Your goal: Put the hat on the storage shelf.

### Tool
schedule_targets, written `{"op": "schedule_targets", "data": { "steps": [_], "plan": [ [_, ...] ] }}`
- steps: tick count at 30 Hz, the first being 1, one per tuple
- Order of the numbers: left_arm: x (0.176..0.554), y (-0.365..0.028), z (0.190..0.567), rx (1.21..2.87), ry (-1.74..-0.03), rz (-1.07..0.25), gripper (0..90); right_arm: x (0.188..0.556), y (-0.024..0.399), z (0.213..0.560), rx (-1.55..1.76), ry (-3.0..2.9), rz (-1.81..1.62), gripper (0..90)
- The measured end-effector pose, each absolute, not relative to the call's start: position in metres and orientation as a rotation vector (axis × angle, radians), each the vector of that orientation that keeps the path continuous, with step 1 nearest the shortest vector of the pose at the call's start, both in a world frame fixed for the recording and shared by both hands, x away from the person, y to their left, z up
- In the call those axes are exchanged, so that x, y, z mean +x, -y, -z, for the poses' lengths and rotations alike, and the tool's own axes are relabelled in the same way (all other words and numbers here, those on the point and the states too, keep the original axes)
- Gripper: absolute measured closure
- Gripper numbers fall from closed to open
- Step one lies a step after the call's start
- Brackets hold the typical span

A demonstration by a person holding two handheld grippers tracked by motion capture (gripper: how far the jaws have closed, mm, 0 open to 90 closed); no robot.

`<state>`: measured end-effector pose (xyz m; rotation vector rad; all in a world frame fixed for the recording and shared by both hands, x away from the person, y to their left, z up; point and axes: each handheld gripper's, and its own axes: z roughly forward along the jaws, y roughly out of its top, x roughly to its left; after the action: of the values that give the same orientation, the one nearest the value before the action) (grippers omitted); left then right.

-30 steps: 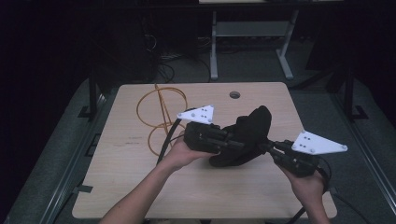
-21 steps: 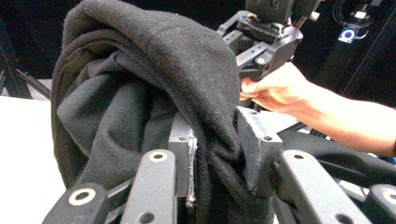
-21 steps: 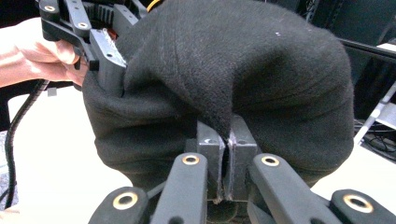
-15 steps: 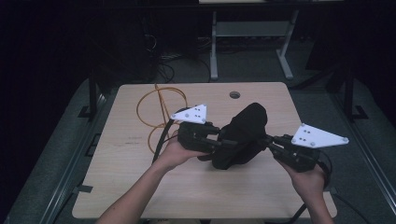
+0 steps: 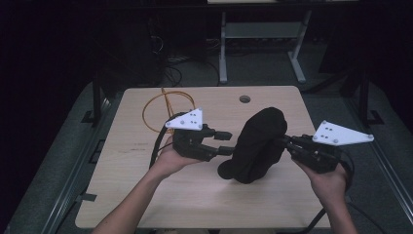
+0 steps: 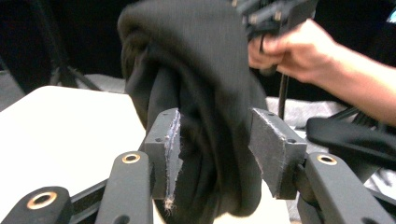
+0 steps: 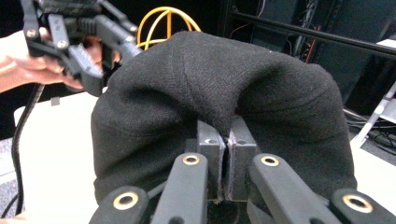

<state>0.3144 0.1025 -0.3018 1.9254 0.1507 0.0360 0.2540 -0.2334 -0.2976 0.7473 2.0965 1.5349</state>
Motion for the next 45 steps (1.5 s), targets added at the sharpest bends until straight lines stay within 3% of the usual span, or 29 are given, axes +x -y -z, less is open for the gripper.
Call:
{"op": "schedule_targets", "data": {
  "steps": [26, 45],
  "plan": [
    [0.288, -0.161, 0.35, 2.058, -0.236, -0.196, 42.2, 0.303, 0.213, 0.243, 0.745, -2.15, -1.504, 87.1],
    [0.274, -0.169, 0.394, 2.111, -0.269, -0.178, 36.7, 0.332, 0.179, 0.22, 0.712, -2.204, -1.519, 87.0]
  ]
}}
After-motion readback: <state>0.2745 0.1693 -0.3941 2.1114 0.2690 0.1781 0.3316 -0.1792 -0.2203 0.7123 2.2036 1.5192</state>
